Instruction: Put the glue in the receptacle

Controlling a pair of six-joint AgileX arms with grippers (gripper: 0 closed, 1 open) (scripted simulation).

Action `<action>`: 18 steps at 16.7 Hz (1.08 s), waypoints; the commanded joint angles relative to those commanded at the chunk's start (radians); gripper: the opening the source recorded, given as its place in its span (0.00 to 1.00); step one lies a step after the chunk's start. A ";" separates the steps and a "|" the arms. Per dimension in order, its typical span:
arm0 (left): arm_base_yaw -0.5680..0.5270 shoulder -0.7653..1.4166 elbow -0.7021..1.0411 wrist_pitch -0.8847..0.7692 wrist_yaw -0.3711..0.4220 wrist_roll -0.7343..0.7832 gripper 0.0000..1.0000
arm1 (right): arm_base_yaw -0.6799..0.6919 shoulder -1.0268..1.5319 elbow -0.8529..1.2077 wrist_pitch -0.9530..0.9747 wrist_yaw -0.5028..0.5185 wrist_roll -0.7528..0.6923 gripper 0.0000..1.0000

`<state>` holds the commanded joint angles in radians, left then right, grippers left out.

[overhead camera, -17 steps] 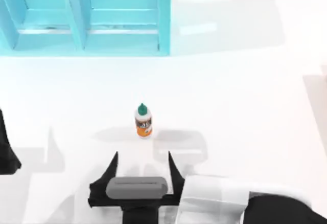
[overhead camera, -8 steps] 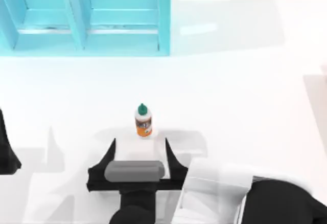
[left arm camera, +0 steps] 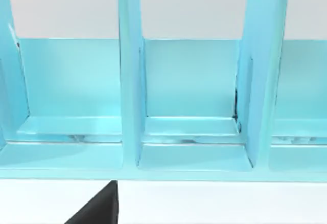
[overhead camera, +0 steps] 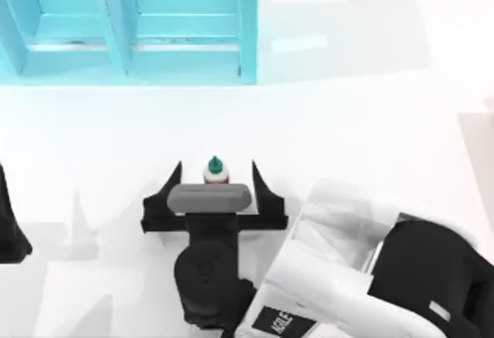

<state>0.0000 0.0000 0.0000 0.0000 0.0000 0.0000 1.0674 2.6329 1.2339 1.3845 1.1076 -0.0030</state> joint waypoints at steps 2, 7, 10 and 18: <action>0.000 0.000 0.000 0.000 0.000 0.000 1.00 | 0.000 0.000 0.000 0.000 0.000 0.000 0.92; 0.000 0.000 0.000 0.000 0.000 0.000 1.00 | 0.000 0.000 0.000 0.000 0.000 0.000 0.55; 0.000 0.000 0.000 0.000 0.000 0.000 1.00 | 0.000 0.000 0.000 0.000 0.000 0.000 0.32; 0.000 0.000 0.000 0.000 0.000 0.000 1.00 | 0.000 0.000 0.000 0.000 0.000 0.000 0.00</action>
<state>0.0000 0.0000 0.0000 0.0000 0.0000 0.0000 1.0674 2.6329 1.2339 1.3845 1.1076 -0.0030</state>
